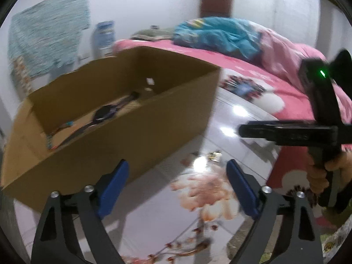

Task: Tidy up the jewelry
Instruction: 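Move the open left gripper back down to the earrings beside the box, then close the left gripper on another gold earring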

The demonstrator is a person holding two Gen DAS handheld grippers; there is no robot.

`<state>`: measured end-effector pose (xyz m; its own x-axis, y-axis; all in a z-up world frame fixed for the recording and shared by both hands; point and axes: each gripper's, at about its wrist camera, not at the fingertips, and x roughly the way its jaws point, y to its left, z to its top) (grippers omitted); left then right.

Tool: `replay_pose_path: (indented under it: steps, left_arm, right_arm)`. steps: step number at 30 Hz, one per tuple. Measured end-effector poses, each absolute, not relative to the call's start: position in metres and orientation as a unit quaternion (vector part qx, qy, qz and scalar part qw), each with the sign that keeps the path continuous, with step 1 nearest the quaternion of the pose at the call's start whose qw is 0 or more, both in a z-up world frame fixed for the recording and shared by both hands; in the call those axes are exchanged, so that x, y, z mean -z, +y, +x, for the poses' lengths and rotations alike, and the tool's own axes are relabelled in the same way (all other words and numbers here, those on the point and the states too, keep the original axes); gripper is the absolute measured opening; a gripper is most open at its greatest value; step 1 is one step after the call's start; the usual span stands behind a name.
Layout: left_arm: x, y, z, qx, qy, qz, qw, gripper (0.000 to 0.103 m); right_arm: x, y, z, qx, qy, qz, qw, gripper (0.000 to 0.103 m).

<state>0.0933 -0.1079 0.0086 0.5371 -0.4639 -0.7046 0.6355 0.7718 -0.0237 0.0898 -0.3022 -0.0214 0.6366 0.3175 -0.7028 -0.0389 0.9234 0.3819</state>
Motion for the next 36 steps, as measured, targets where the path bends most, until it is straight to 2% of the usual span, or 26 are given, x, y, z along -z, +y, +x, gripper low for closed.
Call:
replay_pose_path:
  steps: [6,12,22,24,29,31,36]
  left_arm:
    - [0.005,-0.150,0.095,0.363,0.359,0.172,0.843,0.045]
    - [0.020,-0.164,0.111,0.377,0.381,0.178,0.825,0.021]
    - [0.038,-0.176,0.124,0.373,0.418,0.181,0.809,0.018]
    - [0.038,-0.176,0.125,0.373,0.418,0.177,0.809,0.011]
    - [0.039,-0.174,0.126,0.380,0.417,0.169,0.808,0.008]
    - [0.038,-0.172,0.127,0.383,0.418,0.160,0.808,0.001]
    - [0.038,-0.165,0.128,0.380,0.426,0.146,0.808,0.000]
  right_arm:
    - [0.031,-0.297,0.088,-0.115,0.427,0.164,0.882,0.035]
    - [0.033,-0.293,0.086,-0.127,0.429,0.157,0.880,0.035]
    - [0.035,-0.295,0.086,-0.134,0.425,0.161,0.880,0.035]
    - [0.036,-0.295,0.086,-0.134,0.424,0.163,0.881,0.034]
    - [0.037,-0.296,0.089,-0.133,0.423,0.166,0.881,0.034]
    - [0.037,-0.297,0.088,-0.132,0.422,0.168,0.881,0.034]
    - [0.037,-0.300,0.085,-0.130,0.421,0.168,0.882,0.034]
